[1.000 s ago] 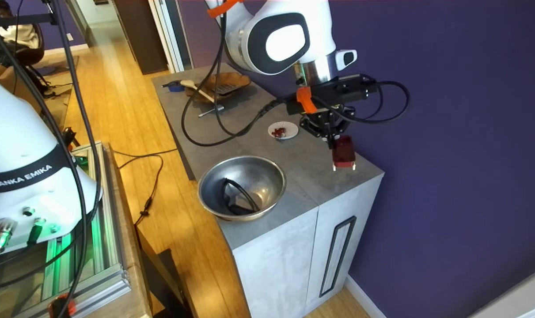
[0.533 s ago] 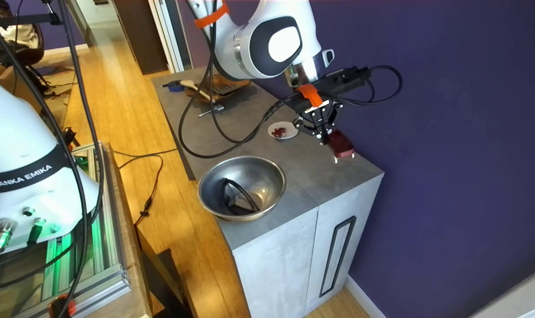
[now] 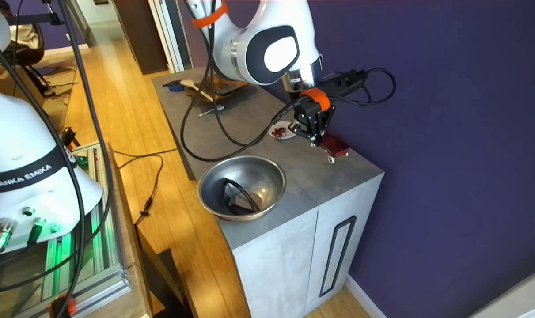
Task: Remove the cart from the bowl
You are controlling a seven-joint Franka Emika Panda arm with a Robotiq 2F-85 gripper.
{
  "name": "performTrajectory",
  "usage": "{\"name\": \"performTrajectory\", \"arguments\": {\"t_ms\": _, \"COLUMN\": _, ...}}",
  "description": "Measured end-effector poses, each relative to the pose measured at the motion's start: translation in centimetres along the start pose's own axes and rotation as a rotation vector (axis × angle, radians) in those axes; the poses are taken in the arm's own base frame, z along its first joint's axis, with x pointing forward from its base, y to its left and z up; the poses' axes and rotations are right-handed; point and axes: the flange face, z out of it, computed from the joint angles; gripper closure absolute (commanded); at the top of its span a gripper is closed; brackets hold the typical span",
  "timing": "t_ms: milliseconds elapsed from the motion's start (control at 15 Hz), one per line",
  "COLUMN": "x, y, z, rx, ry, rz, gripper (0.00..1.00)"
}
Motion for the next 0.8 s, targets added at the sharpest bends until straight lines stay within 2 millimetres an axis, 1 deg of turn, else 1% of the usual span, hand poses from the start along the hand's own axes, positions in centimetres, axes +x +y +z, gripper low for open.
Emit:
{"name": "performTrajectory", "arguments": {"t_ms": 200, "x": -0.7, "y": 0.5, "z": -0.1, "rx": -0.008, "ry": -0.009, "rz": -0.011, "gripper": 0.99}}
{"name": "performTrajectory", "arguments": {"t_ms": 400, "x": -0.5, "y": 0.9, "z": 0.2, "rx": -0.014, "ry": -0.008, "rz": -0.025, "gripper": 0.99}}
{"name": "performTrajectory", "arguments": {"t_ms": 600, "x": 0.0, "y": 1.6, "z": 0.9, "rx": -0.018, "ry": 0.0, "rz": -0.033, "gripper": 0.99}}
{"name": "performTrajectory", "arguments": {"t_ms": 733, "x": 0.2, "y": 1.8, "z": 1.8, "rx": -0.015, "ry": 0.004, "rz": -0.033, "gripper": 0.99}}
{"name": "performTrajectory", "arguments": {"t_ms": 800, "x": 0.2, "y": 1.9, "z": 2.3, "rx": -0.011, "ry": 0.005, "rz": -0.03, "gripper": 0.71}}
